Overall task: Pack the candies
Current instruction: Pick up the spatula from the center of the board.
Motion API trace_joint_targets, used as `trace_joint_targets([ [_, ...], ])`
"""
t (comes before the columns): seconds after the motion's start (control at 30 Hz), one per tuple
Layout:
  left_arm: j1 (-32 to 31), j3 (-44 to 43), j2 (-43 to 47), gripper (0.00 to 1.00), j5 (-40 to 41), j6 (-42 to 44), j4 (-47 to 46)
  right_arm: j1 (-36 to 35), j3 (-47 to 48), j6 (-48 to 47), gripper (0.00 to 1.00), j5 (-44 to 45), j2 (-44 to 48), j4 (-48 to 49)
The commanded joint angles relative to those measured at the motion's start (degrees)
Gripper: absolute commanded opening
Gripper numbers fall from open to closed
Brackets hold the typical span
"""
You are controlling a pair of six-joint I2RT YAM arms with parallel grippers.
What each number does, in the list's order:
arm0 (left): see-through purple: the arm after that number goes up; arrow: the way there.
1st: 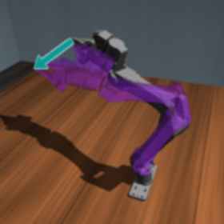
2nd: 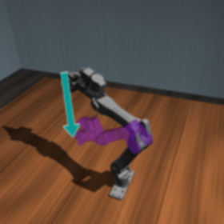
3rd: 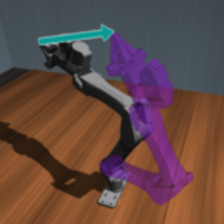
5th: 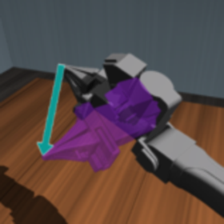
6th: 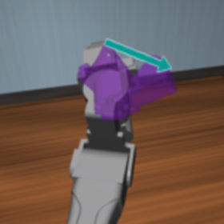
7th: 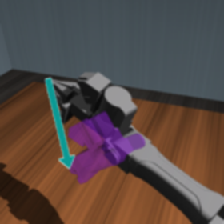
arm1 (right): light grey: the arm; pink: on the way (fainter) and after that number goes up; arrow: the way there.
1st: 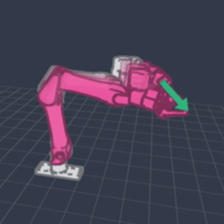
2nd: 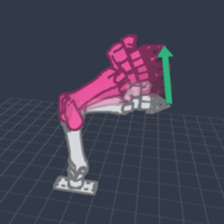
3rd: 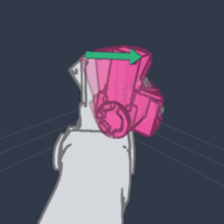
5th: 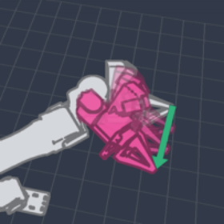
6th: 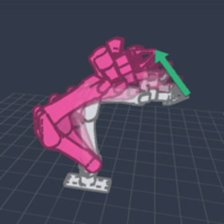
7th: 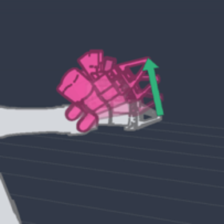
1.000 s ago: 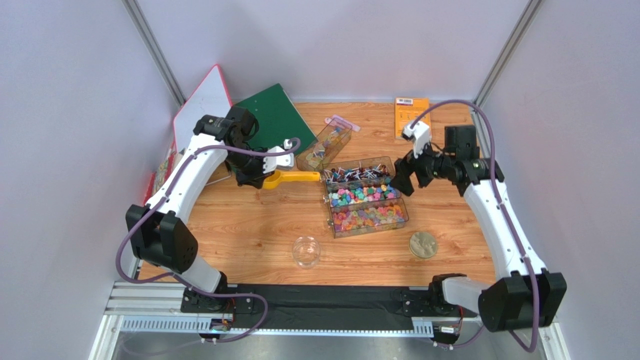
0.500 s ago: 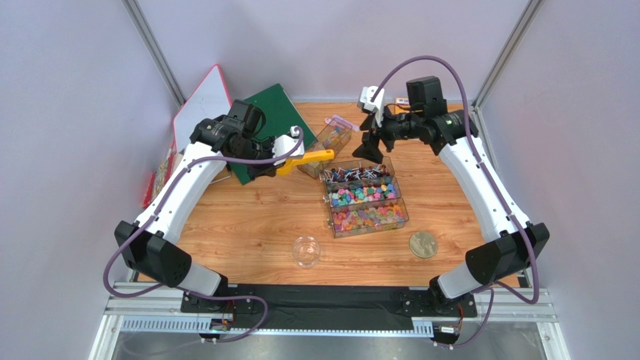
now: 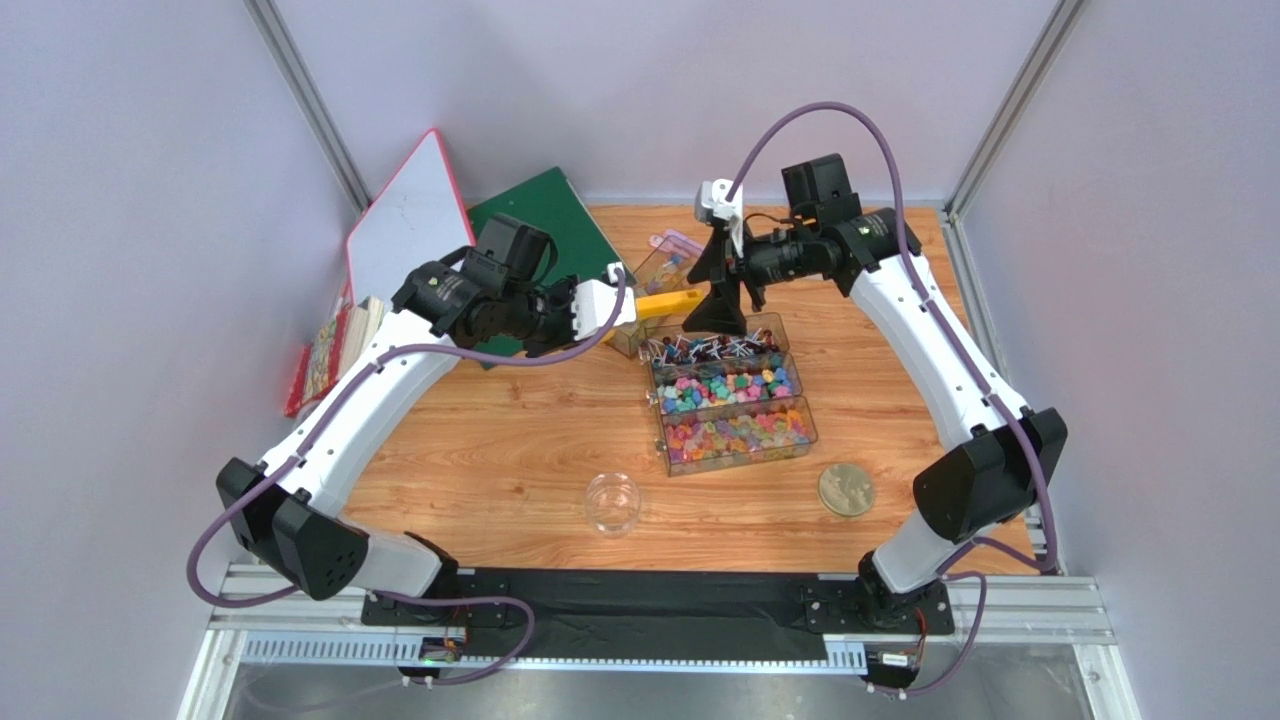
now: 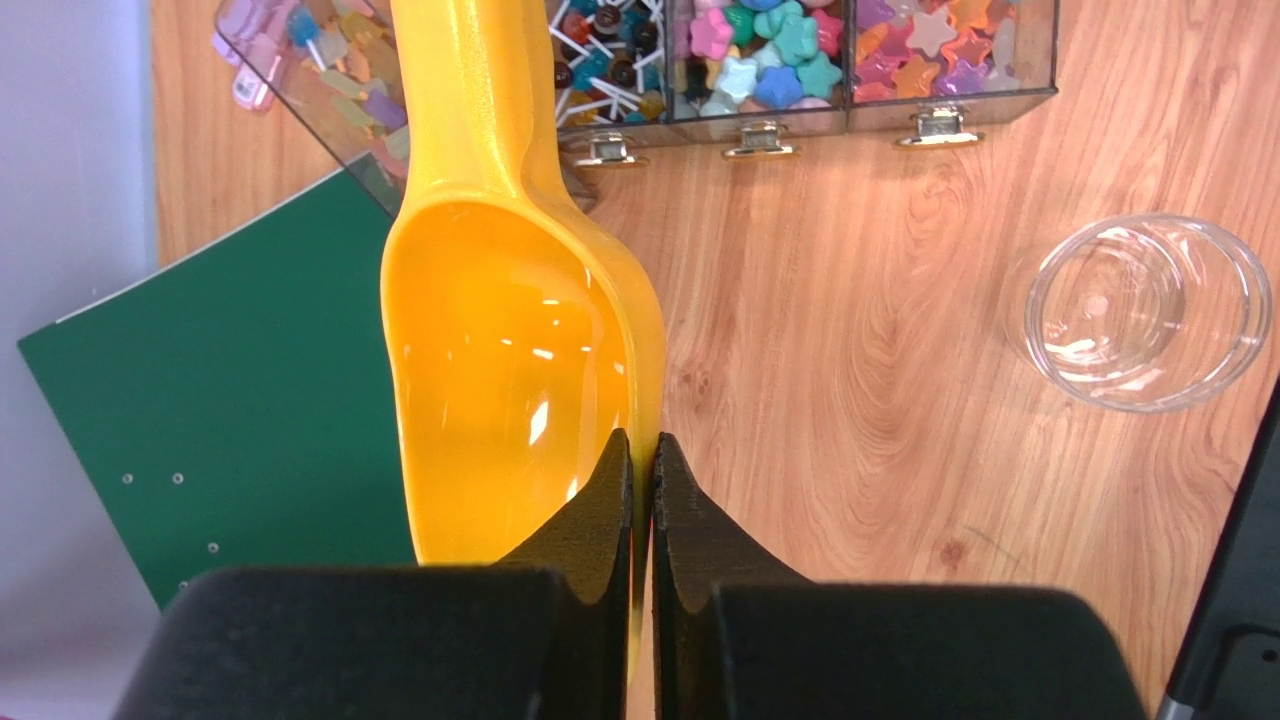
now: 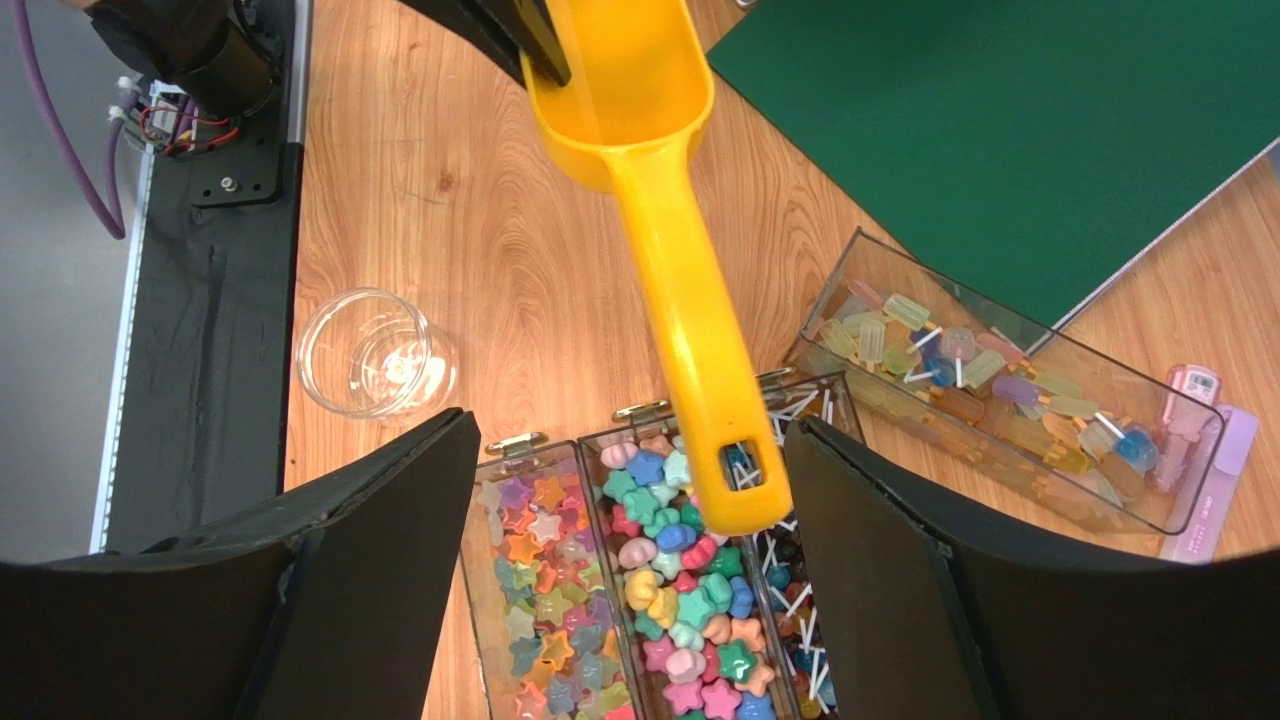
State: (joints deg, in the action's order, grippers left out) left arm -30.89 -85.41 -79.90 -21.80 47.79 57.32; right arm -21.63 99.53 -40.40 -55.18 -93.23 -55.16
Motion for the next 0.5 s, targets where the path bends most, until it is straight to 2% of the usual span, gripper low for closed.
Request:
trace_joint_targets([
  [0.0,-0.04,-1.69,1.85,0.0,-1.05,-1.91,-3.27,-0.34,0.06,-1.96,0.8,-2.74,-0.28,0.66],
  [0.13,-0.48,-3.97,0.97,0.0,-1.93,-2.53,-3.27,-1.13,-0.12,-3.72,0.79,-1.69,-1.86,1.01],
  [0.27,-1.1,-4.15,0.71,0.0,-2.36,-2.88,-3.27,-1.14,0.14,-2.05,0.79,-0.81,-2.92,5.05],
  [0.47,-1.8,-4.68,0.53,0.0,-3.77,-4.02,-3.27,-1.4,1.11,-1.44,0.75,-0.98,-5.03,5.58],
])
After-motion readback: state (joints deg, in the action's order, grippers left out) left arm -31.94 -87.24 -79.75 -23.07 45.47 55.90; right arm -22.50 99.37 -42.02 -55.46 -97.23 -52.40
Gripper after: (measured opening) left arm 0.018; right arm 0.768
